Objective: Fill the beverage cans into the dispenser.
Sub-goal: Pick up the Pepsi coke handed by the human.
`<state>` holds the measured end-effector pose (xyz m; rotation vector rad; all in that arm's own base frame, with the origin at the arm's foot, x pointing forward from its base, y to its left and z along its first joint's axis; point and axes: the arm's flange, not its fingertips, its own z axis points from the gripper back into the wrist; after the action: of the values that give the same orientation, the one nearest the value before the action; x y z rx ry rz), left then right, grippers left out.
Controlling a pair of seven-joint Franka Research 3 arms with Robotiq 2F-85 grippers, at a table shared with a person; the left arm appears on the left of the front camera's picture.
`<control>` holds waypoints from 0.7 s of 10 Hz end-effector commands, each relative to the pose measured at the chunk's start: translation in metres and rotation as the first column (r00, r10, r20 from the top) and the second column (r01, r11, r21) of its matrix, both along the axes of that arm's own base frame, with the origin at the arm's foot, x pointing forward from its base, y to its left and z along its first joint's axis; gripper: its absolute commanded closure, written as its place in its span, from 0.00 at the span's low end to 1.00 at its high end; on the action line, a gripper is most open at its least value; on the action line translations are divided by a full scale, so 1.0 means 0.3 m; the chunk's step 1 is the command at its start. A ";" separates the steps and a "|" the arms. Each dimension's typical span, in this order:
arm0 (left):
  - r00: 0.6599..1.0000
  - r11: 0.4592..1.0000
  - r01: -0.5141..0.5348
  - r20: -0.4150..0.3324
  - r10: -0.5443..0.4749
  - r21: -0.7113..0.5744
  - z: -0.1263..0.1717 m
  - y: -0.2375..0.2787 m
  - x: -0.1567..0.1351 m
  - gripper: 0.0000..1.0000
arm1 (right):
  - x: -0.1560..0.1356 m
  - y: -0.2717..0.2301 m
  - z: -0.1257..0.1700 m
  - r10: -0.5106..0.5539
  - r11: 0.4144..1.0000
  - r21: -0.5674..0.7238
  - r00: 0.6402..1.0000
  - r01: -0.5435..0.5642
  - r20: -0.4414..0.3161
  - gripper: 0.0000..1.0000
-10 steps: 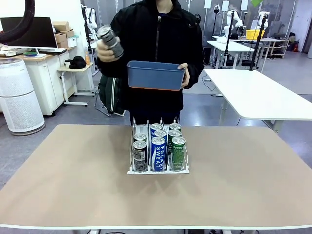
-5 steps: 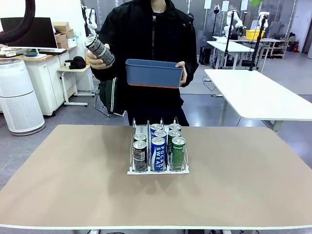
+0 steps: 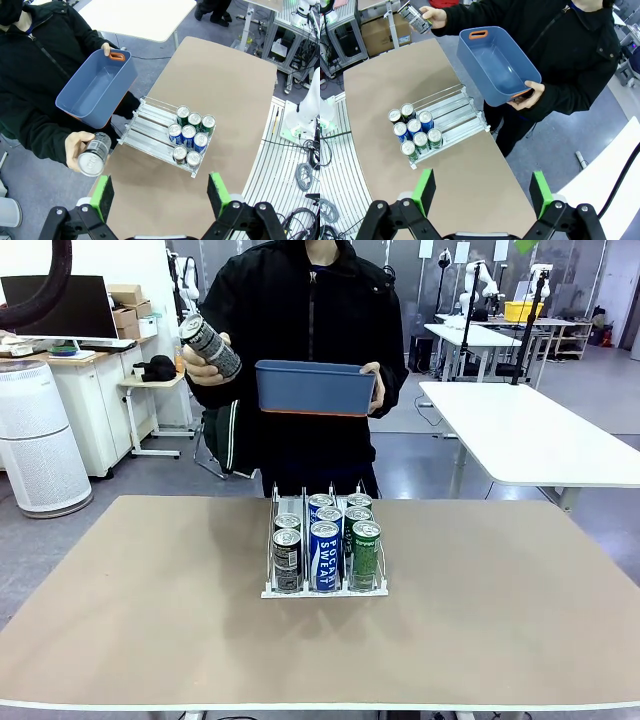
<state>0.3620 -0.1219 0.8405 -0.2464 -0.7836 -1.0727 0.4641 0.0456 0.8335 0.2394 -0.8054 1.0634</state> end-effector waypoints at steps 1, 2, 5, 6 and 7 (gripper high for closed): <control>1.000 1.000 0.000 -0.005 0.000 -0.009 -0.001 0.000 -0.003 0.00 | 0.000 0.000 0.002 -0.002 1.000 -0.013 1.000 0.003 0.003 0.00; 1.000 1.000 0.000 -0.005 0.000 -0.009 -0.001 0.000 -0.003 0.00 | 0.000 0.000 0.002 -0.002 1.000 -0.013 1.000 0.003 0.003 0.00; 1.000 1.000 0.000 -0.005 0.000 -0.009 -0.001 0.000 -0.003 0.00 | 0.000 0.000 0.002 -0.002 1.000 -0.013 1.000 0.003 0.003 0.00; 1.000 1.000 0.000 -0.005 0.000 -0.009 -0.001 0.000 -0.003 0.00 | 0.000 0.000 0.002 -0.002 1.000 -0.013 1.000 0.003 0.003 0.00; 1.000 1.000 0.000 -0.005 0.000 -0.009 -0.001 0.000 -0.003 0.00 | 0.000 0.000 0.002 -0.002 1.000 -0.013 1.000 0.003 0.003 0.00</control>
<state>0.3620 -0.1219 0.8405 -0.2464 -0.7836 -1.0727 0.4641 0.0456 0.8335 0.2394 -0.8054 1.0634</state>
